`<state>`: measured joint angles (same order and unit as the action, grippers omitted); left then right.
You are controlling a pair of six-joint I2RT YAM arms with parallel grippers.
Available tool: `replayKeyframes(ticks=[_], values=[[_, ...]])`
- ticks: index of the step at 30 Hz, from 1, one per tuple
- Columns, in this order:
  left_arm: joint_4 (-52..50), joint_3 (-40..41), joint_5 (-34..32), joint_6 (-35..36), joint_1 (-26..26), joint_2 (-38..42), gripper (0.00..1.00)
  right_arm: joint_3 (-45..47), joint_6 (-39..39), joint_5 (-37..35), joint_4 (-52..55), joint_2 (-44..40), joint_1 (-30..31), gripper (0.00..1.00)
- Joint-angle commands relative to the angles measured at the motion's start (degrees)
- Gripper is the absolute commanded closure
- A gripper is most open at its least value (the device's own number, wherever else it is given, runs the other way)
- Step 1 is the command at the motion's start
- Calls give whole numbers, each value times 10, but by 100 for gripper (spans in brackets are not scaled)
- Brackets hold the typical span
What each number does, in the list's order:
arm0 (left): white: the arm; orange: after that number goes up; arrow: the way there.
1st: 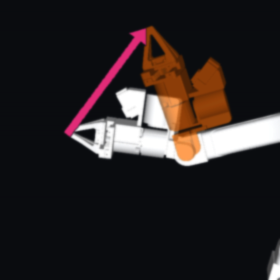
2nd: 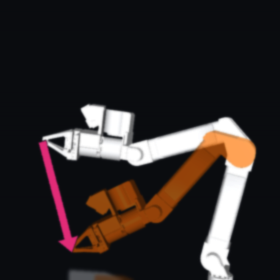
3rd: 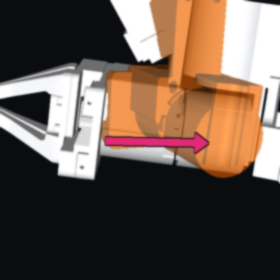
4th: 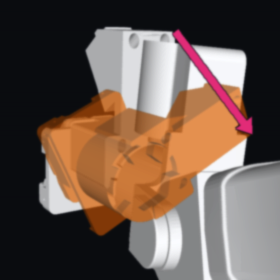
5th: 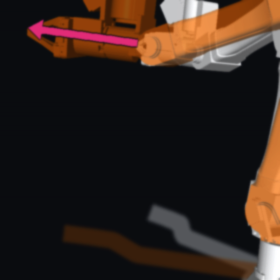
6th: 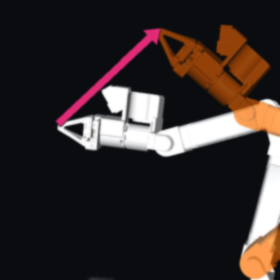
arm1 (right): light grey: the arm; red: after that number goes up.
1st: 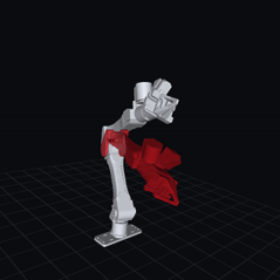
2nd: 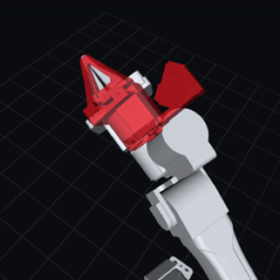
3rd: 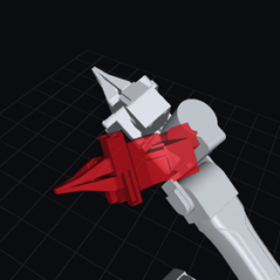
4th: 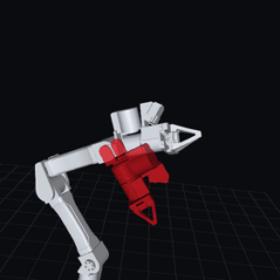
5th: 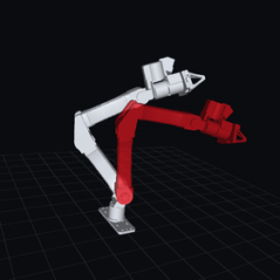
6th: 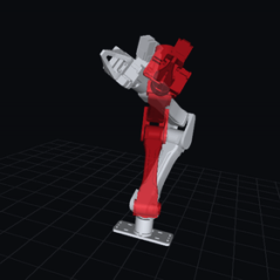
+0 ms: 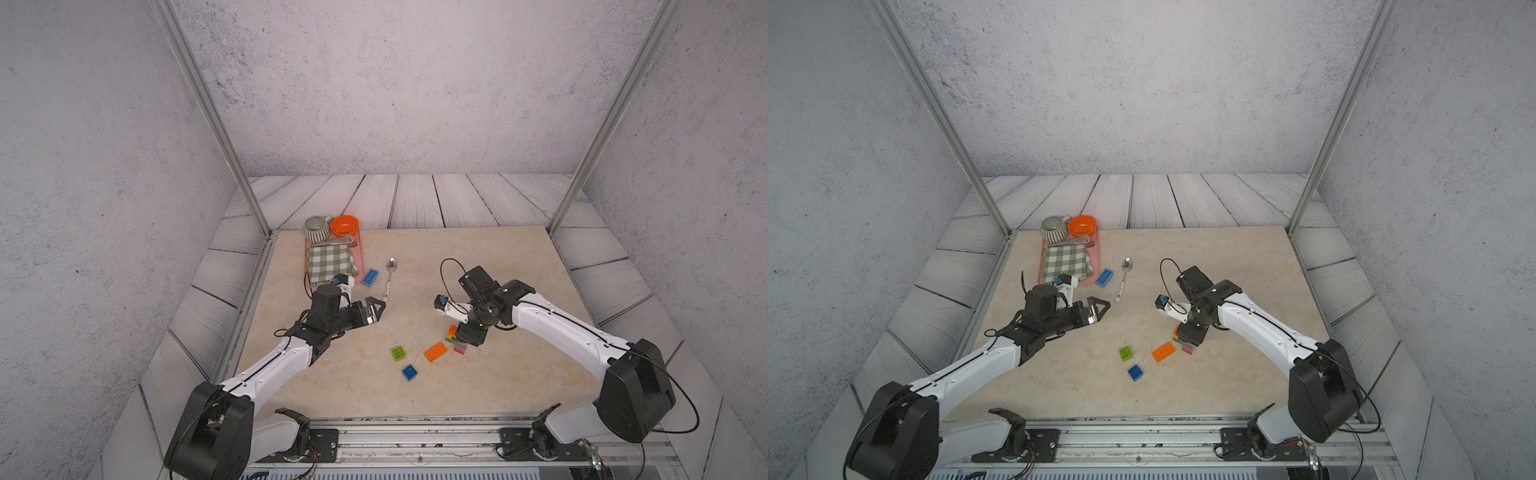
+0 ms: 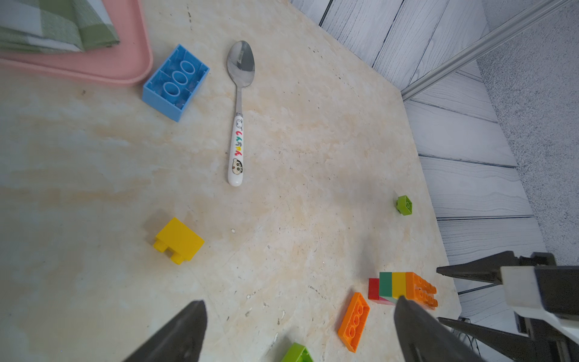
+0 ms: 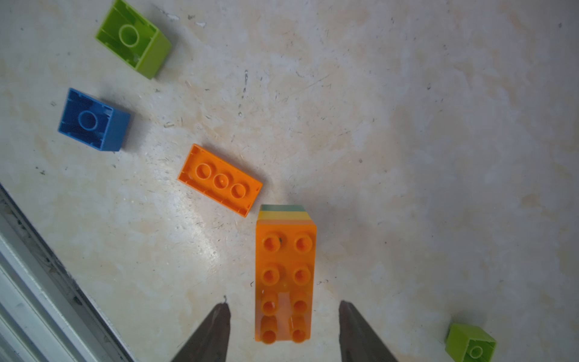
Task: Assemble the letter p with lego
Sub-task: Assemble the lego brick with the lego brick.
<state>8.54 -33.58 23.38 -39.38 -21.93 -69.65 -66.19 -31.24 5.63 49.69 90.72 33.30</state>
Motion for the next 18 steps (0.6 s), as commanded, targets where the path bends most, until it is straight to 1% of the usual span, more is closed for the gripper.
replayKeyframes(ticks=[1,2,7,12,15,18], values=[[-7,-2,-6,12,-1,13,2,27,14,9,25,4,-1,78],[-6,-2,-6,12,-1,13,2,27,16,8,23,-1,-1,73],[-8,-2,-8,14,-4,13,2,22,28,15,8,-43,-1,56],[-9,-3,-9,15,-4,15,2,26,39,7,-4,-80,-1,43],[-9,-3,-10,15,-5,16,3,35,50,-2,-13,-91,-3,41],[-10,-3,-10,15,-5,15,2,36,67,-13,-9,-92,-8,46]])
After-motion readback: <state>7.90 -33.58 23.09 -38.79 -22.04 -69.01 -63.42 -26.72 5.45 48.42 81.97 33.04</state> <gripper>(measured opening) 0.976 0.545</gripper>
